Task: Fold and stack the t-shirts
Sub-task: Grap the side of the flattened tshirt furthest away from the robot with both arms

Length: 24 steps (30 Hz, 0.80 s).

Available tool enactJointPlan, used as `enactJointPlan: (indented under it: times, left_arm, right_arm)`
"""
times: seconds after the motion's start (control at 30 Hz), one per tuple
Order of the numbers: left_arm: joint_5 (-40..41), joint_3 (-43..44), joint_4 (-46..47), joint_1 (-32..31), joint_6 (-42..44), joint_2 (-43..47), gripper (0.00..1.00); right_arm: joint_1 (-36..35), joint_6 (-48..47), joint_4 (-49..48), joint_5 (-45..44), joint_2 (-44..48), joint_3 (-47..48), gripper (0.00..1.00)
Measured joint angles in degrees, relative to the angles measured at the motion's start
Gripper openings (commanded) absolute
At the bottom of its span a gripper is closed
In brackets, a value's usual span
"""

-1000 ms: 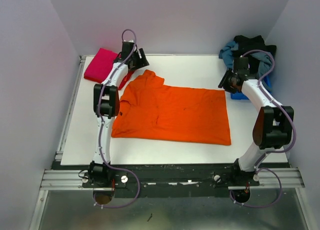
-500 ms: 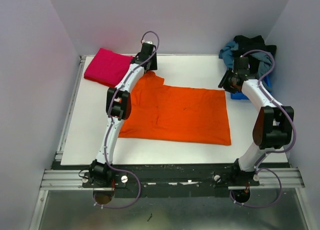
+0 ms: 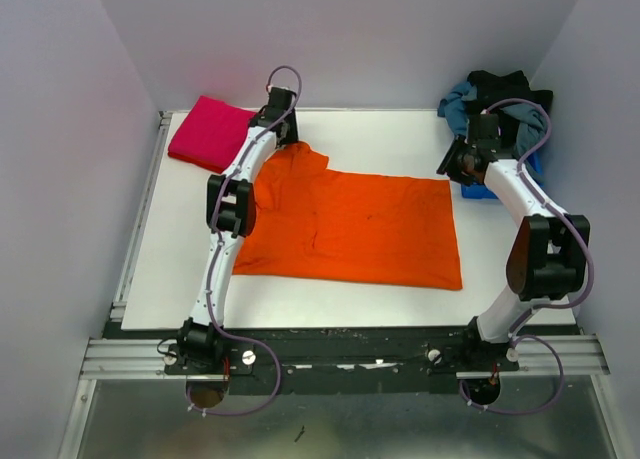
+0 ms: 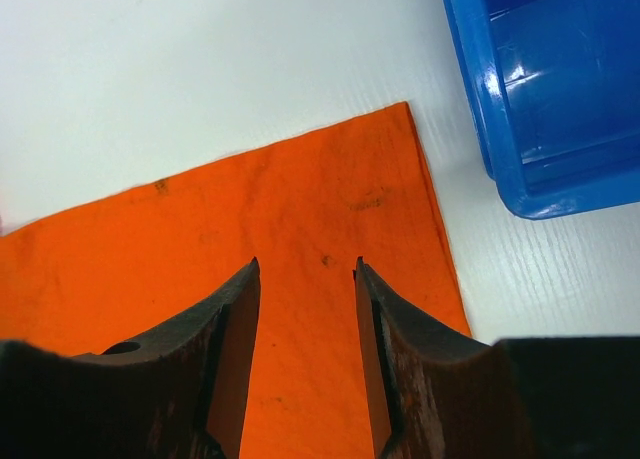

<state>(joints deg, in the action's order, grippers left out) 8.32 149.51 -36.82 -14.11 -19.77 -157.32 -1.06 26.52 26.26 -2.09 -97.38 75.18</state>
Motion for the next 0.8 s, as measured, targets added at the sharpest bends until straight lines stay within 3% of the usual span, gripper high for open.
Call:
enactJointPlan:
  times: [0.1,0.37,0.5,0.8]
  left_arm:
    - [-2.05,0.52,-0.13,0.5,-0.57,-0.22,0.54]
    - [-3.76,0.11,0.24,0.39,-0.24,-0.22,0.23]
    - [-4.61,-0.33,0.66,0.44,-0.61,-0.2,0.01]
    - [-5.42,-10.4,5.22,0.33,-0.79,5.11,0.0]
  right_arm:
    - [0.0,0.02,-0.09,0.04,0.48,-0.15,0.51]
    - [0.0,0.37,-0.59,0.04,0.76,-0.31,0.51]
    - [0.0,0.37,-0.68,0.04,1.05,-0.48,0.51]
    - [0.0,0.37,-0.87,0.04,1.09,-0.55,0.51]
